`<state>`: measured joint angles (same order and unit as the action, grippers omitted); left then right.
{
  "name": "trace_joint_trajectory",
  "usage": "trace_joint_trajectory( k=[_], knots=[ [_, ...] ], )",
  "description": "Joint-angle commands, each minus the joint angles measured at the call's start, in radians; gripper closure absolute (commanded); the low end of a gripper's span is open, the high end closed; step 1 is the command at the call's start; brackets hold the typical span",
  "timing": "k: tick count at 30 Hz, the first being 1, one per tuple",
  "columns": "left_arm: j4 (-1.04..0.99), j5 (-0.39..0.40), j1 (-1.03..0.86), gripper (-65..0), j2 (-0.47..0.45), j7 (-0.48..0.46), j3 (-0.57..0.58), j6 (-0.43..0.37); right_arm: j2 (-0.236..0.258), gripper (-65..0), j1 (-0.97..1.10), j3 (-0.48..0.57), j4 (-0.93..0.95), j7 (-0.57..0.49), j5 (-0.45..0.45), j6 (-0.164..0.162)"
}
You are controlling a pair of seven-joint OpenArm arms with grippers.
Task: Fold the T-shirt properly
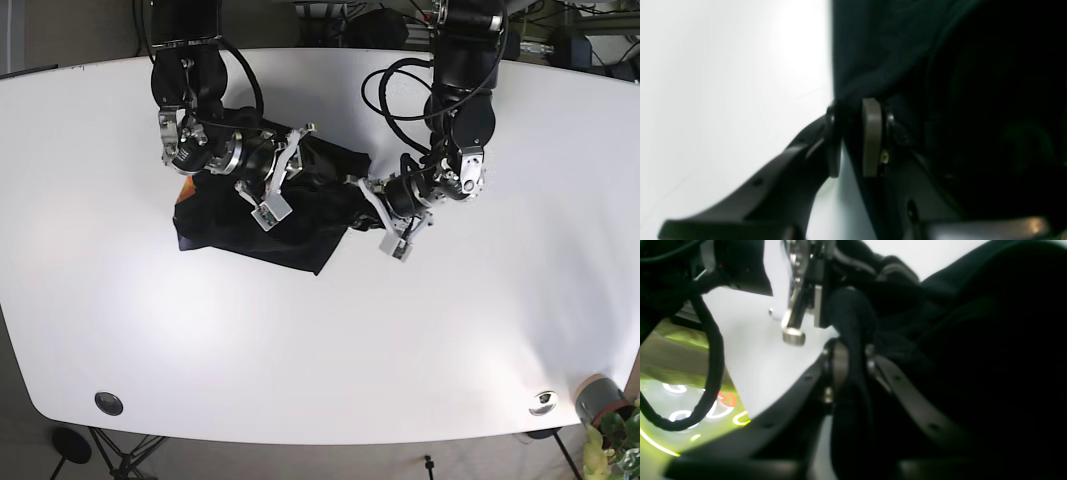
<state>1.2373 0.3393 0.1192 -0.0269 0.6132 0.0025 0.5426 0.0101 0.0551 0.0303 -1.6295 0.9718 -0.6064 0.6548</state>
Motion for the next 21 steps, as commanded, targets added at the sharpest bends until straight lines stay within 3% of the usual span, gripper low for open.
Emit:
trace_joint_trajectory(
  k=[1, 4, 7, 13, 18, 21],
  knots=[
    [0.054, -0.009, 0.021, -8.3, -0.009, -0.006, -0.025, -0.008, 0.001, -24.6, -0.014, 0.0, 0.008, -0.023, -0.022, 0.006],
    [0.104, -0.009, 0.021, -8.3, -0.014, -0.006, -0.055, -0.008, -0.003, -34.2, -0.016, 0.0, 0.028, -0.026, -0.022, 0.006],
    [0.163, -0.009, 0.021, -8.3, -0.017, -0.005, -0.105, -0.008, -0.003, -38.4, -0.019, 0.015, 0.077, -0.063, -0.022, 0.006],
    [0.243, -0.01, 0.023, -8.6, -0.051, -0.003, -0.163, -0.008, 0.003, -38.7, -0.05, 0.093, 0.104, -0.101, -0.028, 0.004],
    [0.307, -0.01, 0.018, -8.6, -0.066, -0.002, -0.163, -0.008, 0.006, -38.8, -0.011, 0.096, -0.056, -0.101, -0.04, 0.004],
    [0.328, -0.013, 0.015, -8.6, -0.066, -0.002, -0.161, -0.008, 0.037, -38.7, -0.002, 0.095, -0.166, -0.101, -0.039, 0.004]
  ],
)
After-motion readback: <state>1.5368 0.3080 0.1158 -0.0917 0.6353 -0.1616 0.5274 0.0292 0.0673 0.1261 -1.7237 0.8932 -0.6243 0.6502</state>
